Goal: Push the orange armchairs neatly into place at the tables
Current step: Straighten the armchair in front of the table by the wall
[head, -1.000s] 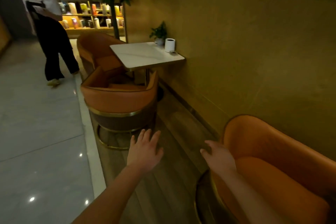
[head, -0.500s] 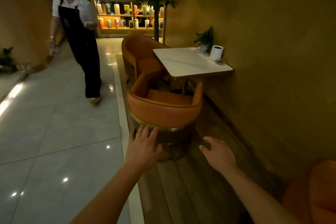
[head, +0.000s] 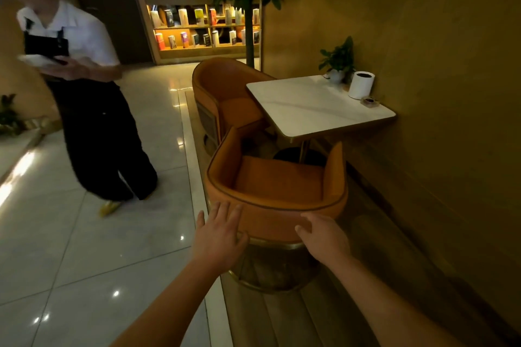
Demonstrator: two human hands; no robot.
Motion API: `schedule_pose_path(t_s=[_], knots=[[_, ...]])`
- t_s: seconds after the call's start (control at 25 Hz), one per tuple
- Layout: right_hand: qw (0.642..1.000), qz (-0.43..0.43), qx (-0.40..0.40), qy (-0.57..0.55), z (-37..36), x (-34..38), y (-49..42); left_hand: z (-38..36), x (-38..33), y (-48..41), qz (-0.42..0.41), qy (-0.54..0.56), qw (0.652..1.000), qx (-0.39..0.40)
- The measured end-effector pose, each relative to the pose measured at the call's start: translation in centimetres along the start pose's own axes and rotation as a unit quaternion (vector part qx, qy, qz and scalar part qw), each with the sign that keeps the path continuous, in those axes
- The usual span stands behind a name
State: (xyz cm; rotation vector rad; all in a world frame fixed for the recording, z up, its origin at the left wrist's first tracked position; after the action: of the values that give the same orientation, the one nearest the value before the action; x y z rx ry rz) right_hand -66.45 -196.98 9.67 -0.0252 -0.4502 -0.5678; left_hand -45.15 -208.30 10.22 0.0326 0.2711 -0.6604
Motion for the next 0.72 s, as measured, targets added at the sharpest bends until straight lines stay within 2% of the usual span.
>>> schedule_pose_path(t_s=[0.2, 0.28, 0.36, 0.52, 0.72], knots=[[1.000, 0.007, 0.023, -0.004, -1.4, 2.0, -6.8, -1.4, 2.2, -6.3, -0.018, -0.015, 0.999, 0.036], [0.999, -0.037, 0.018, -0.009, -4.4, 2.7, -14.8, -3.5, 6.3, -15.0, -0.031, 0.000, 0.997, 0.069], [0.999, -0.042, 0.024, -0.004, -4.4, 2.9, -15.1, -4.1, 6.2, -16.2, -0.044, -0.007, 0.996, 0.075], [0.992, -0.122, 0.026, 0.005, -9.7, 3.4, -21.7, -8.5, 11.5, -24.7, -0.094, -0.001, 0.988, 0.123], [0.965, -0.255, 0.061, 0.004, -16.8, 3.8, -25.9, -16.0, 17.8, -32.9, -0.177, -0.027, 0.955, 0.236]])
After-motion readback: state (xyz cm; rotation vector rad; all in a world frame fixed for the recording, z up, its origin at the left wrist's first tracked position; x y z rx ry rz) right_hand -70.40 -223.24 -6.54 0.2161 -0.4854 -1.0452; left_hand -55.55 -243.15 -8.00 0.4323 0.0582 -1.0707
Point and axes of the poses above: each hand's wrist, its own y-axis away from the middle knuckle, its own z-axis out of the back of the hand, x = y × z, the point moved 10 cm from there along -y, towards the middle knuckle, and after that the axes turned 3 degrees about y, right-handed, at the moved point
